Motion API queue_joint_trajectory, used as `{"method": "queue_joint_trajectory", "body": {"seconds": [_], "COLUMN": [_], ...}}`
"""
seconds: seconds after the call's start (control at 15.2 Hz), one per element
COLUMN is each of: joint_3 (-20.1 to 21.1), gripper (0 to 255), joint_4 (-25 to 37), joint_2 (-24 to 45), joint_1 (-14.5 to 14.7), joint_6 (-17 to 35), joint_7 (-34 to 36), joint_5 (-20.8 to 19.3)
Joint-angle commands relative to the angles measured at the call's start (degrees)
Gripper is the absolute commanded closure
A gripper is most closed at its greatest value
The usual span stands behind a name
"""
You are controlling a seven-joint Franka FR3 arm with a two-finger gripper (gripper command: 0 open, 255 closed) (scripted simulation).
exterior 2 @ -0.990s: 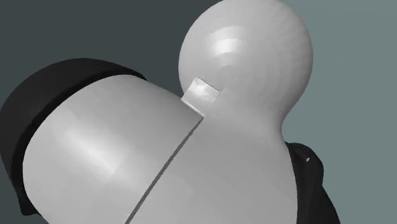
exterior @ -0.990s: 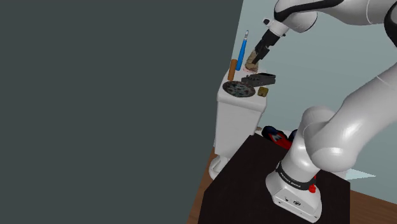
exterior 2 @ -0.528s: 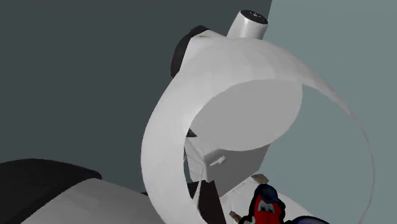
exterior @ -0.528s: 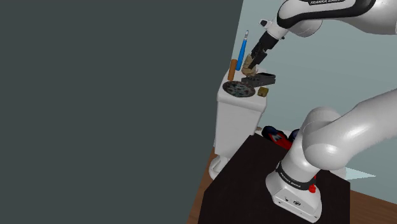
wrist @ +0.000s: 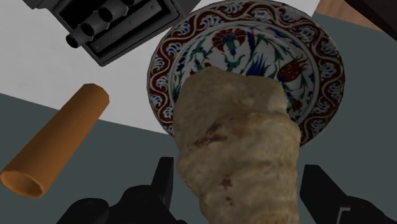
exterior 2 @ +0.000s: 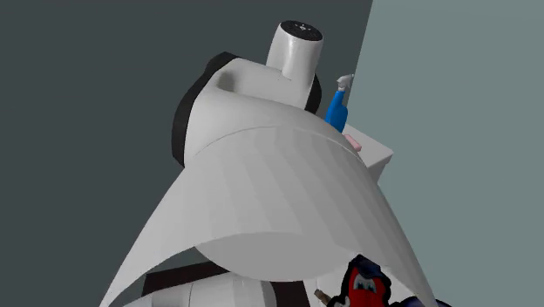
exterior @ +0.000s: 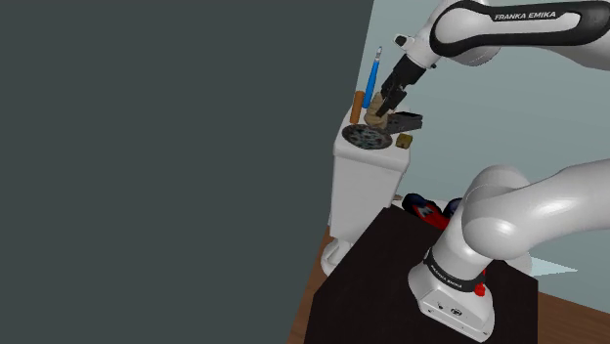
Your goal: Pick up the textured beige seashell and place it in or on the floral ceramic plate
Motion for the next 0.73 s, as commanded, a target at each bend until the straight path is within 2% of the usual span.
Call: {"method": "queue_joint_trajectory", "body": {"seconds": [0.0,0.66], "joint_3": [0.2,-2.6], "gripper": [255,255], "joint_4": [-1.4,-8.3], "joint_2": [-0.3,1.4], "joint_1": [-0.2,-0.5], "joint_6": [1.1,9.6], "joint_7": [0.3,-1.3], "joint_5": [-0.1,-1.3]}}
